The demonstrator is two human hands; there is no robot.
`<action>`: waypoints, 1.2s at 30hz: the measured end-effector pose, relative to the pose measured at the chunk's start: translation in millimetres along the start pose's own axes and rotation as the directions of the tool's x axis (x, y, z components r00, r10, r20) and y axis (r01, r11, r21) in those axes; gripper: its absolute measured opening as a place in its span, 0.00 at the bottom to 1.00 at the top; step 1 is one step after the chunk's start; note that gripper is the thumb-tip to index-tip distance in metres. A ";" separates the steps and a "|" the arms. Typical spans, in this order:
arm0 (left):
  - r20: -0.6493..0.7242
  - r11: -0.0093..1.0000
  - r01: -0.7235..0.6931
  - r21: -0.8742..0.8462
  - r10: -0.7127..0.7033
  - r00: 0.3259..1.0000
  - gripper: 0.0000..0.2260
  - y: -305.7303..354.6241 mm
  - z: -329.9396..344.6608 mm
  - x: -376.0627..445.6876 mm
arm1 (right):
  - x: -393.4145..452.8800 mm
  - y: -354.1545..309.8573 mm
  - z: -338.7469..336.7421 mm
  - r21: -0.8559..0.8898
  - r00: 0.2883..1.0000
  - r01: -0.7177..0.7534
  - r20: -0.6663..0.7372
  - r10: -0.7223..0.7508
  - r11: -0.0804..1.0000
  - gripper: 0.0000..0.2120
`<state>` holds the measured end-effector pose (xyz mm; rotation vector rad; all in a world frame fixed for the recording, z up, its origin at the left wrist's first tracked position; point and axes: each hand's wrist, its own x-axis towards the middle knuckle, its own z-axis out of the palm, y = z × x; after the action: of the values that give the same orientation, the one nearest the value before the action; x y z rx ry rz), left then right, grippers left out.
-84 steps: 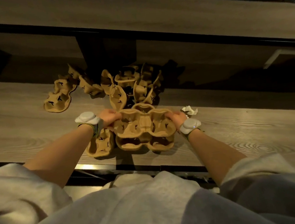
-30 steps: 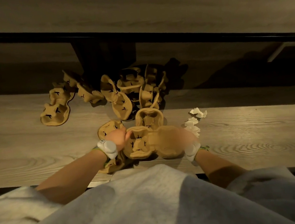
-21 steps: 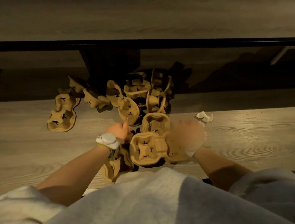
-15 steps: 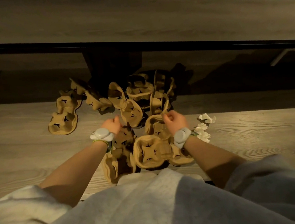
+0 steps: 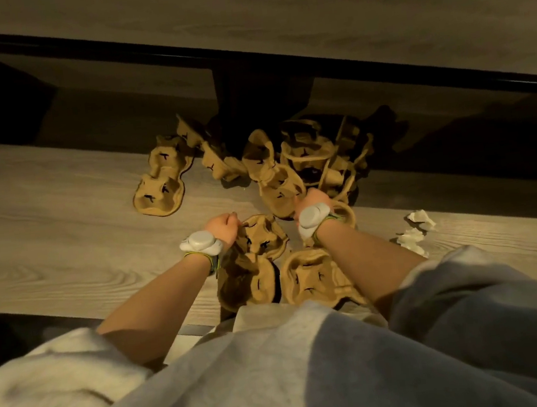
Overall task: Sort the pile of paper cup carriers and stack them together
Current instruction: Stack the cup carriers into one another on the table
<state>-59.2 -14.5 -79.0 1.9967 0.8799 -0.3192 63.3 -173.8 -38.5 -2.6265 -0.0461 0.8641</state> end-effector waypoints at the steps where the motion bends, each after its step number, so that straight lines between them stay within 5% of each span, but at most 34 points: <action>1: 0.005 1.000 -0.001 0.003 0.001 1.000 0.19 -0.6 -0.2 -0.6 | -1.2 -0.1 -1.1 0.009 1.000 -0.006 -0.009 0.006 1.000 0.14; 10: -0.045 0.998 -0.005 -0.062 0.002 0.999 0.19 8.1 -7.6 9.6 | -5.5 12.3 -3.7 0.283 0.993 0.042 -0.119 -0.008 0.958 0.18; 18: -0.079 0.980 0.010 -0.198 -0.026 0.997 0.19 37.4 -16.5 7.4 | -20.9 28.5 -37.9 0.650 0.998 -0.045 0.056 0.012 0.759 0.23; 29: -0.092 0.986 -0.112 -0.123 0.101 0.991 0.21 64.0 -6.1 -16.7 | -32.9 69.6 -52.3 0.852 0.994 -0.103 0.103 0.028 0.513 0.05; 33: -0.091 0.969 -0.209 -0.129 0.198 0.976 0.12 67.8 3.8 -27.7 | -34.0 83.0 -47.1 0.886 0.990 -0.136 0.140 0.024 0.443 0.11; 36: -0.098 0.959 -0.245 -0.141 0.233 0.968 0.09 69.8 10.7 -37.9 | -43.1 91.0 -47.0 0.899 0.989 -0.148 0.143 0.043 0.413 0.03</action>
<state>-36.8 -64.4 -20.4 1.9581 0.6805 -0.0332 47.9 -280.6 -11.9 -1.5230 0.4456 0.7357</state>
